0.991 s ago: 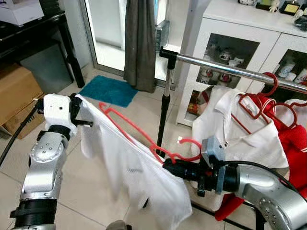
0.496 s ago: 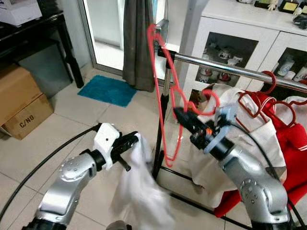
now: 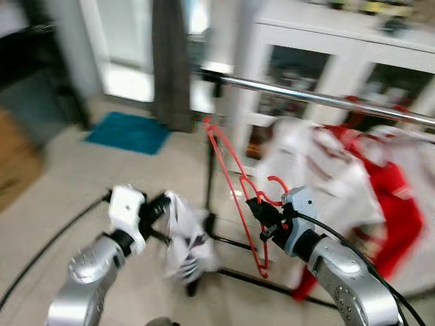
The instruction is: Hang hanger
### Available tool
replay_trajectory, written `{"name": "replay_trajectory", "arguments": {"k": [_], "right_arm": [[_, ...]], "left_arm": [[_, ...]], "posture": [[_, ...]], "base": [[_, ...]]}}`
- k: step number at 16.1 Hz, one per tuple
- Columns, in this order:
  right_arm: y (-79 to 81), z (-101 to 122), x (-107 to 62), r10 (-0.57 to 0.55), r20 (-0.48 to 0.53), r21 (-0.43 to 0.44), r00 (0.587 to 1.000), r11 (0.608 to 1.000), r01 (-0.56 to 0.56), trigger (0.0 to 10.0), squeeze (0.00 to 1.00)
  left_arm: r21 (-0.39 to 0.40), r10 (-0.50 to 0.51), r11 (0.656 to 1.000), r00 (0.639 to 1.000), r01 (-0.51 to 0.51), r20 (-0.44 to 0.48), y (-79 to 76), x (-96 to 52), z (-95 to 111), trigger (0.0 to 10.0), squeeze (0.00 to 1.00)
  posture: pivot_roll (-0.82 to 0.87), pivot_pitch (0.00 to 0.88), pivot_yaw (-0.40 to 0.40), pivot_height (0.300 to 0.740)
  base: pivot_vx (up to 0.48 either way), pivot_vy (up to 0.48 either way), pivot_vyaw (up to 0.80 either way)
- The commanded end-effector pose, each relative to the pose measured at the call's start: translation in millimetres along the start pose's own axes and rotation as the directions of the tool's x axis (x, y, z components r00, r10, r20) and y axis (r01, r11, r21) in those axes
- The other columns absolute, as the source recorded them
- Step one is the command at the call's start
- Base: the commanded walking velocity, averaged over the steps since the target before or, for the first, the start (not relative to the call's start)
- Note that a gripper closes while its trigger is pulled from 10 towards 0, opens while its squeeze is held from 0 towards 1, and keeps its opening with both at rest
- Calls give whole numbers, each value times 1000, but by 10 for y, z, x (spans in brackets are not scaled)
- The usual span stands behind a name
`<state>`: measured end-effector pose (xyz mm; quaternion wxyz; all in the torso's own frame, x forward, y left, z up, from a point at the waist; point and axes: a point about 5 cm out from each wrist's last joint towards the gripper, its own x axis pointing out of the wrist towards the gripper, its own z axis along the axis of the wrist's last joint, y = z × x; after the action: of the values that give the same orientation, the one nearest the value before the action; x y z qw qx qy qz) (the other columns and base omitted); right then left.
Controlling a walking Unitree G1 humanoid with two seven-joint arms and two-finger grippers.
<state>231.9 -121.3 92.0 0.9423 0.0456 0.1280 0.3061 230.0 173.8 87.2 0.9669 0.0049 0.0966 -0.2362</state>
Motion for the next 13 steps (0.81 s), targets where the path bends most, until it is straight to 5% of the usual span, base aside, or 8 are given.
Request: {"name": "replay_trajectory", "arguments": {"k": [1,5,13], "right_arm": [[-45,22,-28,-23,17,-11,1000,1000,23,10000,0],[-69,14,-15,-36,13,-26,999,999,36,10000,0],[-131,-28,-94,-121,12,46,993,992,120,10000,0]], "left_arm": [[16,-3,1000,1000,2,24,-50,3,69,10000,0],[-43,21,999,1000,-20,4,-75,26,-17,10000,0],[-24,50,998,997,-51,-55,-26,115,-74,10000,0]], "posture": [[35,0,-69,740],[10,0,-54,740],[-28,0,-10,740]], "base": [[0,0,-800],[0,0,-800],[0,0,-800]]}}
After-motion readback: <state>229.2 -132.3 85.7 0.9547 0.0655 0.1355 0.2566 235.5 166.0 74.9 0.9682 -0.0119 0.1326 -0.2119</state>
